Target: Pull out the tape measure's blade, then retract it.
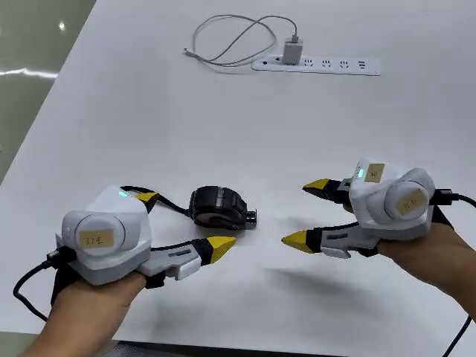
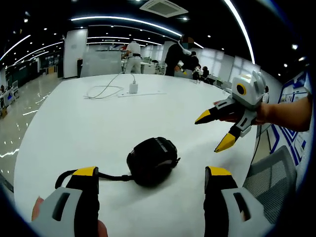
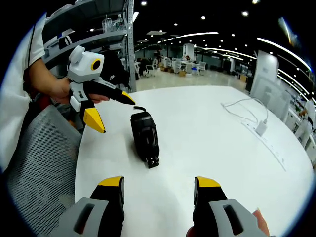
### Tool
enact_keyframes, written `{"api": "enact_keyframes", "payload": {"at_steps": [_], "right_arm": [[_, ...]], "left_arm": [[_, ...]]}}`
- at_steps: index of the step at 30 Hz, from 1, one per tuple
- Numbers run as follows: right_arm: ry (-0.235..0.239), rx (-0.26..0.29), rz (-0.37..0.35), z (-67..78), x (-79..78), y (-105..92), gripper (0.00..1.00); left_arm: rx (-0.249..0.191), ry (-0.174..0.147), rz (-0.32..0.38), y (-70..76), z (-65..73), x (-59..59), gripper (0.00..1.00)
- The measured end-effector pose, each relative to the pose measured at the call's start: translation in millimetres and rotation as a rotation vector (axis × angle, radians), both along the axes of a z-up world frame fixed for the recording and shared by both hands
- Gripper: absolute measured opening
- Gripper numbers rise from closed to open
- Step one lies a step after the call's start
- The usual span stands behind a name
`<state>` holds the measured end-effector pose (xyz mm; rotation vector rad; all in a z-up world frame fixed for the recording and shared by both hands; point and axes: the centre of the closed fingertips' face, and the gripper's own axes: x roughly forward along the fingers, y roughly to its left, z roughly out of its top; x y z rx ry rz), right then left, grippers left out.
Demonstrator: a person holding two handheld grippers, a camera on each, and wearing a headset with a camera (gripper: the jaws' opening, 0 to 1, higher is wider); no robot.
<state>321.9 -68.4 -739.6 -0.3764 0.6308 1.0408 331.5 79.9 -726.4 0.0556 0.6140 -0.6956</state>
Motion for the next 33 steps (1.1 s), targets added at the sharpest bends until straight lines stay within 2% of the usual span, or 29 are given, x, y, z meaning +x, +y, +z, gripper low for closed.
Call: {"api": "enact_keyframes", "payload": {"at_steps": [9,15,22,24,33], "right_arm": [[0.002,0.02,-0.048,7.7,-7.9,-16.9,0.57],[0.009,0.027,-0.089,11.0,-15.0,-27.3,0.63],[0.024,0.047,-0.134,14.0,-23.5,-41.2,0.71],[0.023,0.059,-0.151,17.0,-25.0,-45.7,0.74],[0.038,0.09,-0.186,25.3,-39.9,-58.2,0.82]], "left_arm": [[0.0,-0.017,-0.048,10.5,8.8,-8.4,0.9],[0.011,-0.029,-0.076,19.4,11.6,-11.5,0.93],[0.0,-0.013,-0.094,27.0,11.9,-17.6,0.98],[0.01,-0.019,-0.104,30.1,12.1,-19.3,0.98],[0.015,-0.007,-0.14,39.0,14.4,-27.6,0.99]]}}
